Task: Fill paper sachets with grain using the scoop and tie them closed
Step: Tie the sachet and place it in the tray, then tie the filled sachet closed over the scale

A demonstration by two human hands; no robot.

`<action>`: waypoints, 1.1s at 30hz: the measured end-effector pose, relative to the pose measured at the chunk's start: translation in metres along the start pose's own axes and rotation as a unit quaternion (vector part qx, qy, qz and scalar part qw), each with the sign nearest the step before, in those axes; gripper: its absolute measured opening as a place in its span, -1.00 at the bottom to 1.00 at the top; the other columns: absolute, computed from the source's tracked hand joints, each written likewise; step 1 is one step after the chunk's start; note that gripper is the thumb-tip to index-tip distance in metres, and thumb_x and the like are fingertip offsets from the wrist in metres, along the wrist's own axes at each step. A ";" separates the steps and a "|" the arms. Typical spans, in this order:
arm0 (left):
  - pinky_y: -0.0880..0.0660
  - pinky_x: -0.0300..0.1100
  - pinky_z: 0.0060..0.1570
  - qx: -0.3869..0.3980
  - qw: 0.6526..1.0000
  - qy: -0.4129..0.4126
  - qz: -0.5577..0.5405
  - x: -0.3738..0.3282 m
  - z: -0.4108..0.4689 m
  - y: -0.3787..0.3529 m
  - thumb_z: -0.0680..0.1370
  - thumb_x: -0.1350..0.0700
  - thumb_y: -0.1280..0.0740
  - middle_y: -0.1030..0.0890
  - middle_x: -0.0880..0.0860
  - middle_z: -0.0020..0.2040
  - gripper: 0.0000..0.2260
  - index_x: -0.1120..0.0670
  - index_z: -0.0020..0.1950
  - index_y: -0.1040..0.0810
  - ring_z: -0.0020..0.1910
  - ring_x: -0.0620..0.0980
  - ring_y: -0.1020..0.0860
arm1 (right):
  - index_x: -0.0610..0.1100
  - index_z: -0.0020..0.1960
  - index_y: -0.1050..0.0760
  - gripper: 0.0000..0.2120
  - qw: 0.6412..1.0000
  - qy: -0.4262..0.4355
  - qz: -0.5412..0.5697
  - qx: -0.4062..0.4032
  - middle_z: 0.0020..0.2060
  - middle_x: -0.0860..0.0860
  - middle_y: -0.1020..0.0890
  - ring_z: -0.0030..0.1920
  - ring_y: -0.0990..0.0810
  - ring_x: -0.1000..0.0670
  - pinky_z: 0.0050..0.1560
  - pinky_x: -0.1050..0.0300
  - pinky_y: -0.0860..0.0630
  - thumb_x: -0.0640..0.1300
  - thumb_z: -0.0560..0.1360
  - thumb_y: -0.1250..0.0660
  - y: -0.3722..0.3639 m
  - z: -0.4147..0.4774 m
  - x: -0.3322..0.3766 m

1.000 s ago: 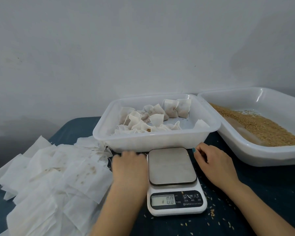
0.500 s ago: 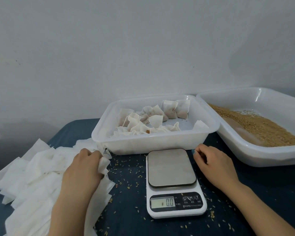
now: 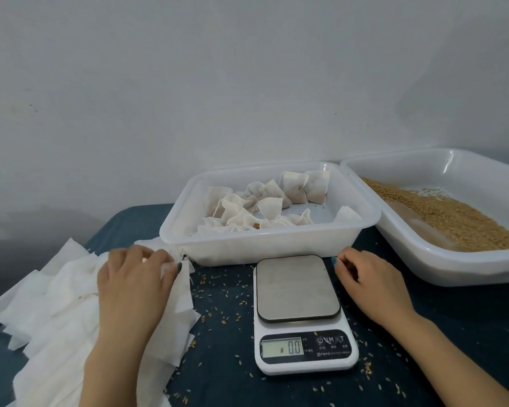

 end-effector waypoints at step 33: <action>-0.40 -0.39 -0.55 0.271 0.590 0.181 -0.739 -0.027 -0.008 -0.012 0.58 0.29 -0.25 -0.57 0.09 -0.21 -0.77 0.22 0.12 -0.68 -0.34 -0.13 -0.45 | 0.12 -0.21 -0.38 -0.83 1.000 0.010 0.005 -0.021 -0.41 0.13 -0.46 -0.38 -0.43 0.16 -0.44 0.21 -0.22 0.11 0.54 -0.17 0.004 0.000 0.001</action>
Point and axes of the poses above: each hand's wrist, its own z-axis towards the middle knuckle, its own y-axis out of the back of the hand, x = y × z, the point moved 4 cm from there along z, towards the middle knuckle
